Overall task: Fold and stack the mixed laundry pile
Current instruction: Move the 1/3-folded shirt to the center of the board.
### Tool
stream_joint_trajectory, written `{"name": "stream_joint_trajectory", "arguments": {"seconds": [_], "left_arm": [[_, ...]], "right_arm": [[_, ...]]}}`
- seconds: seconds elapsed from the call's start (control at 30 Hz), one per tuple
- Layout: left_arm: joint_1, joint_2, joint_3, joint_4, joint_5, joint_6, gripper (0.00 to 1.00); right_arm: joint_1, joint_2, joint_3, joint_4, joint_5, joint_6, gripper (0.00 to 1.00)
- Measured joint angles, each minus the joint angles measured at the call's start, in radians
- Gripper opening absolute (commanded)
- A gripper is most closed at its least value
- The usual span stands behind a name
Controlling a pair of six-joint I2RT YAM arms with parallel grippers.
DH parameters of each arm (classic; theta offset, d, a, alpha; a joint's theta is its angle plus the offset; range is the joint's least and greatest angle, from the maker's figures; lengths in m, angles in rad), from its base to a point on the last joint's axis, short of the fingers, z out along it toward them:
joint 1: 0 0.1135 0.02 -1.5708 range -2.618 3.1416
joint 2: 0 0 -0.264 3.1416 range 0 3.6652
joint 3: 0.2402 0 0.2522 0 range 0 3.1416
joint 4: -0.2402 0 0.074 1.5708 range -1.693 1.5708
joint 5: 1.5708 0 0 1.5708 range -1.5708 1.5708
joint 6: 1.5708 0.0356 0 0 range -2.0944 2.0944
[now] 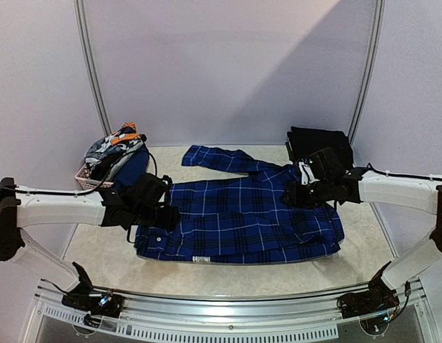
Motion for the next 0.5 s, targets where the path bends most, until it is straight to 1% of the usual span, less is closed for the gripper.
{"name": "stream_joint_trajectory", "arguments": {"seconds": [0.1,0.27,0.5], "left_arm": [[0.06,0.065,0.031,0.045,0.006,0.032,0.62],[0.101,0.176,0.103,0.09,0.015,0.075,0.62],[0.163,0.377,0.246,0.139,0.086,0.109,0.6]], "right_arm": [[-0.018,0.07,0.042,0.036,0.002,-0.027,0.45],[-0.066,0.194,0.107,0.077,-0.02,-0.056,0.45],[-0.119,0.348,0.195,0.097,-0.065,-0.073,0.45]]}}
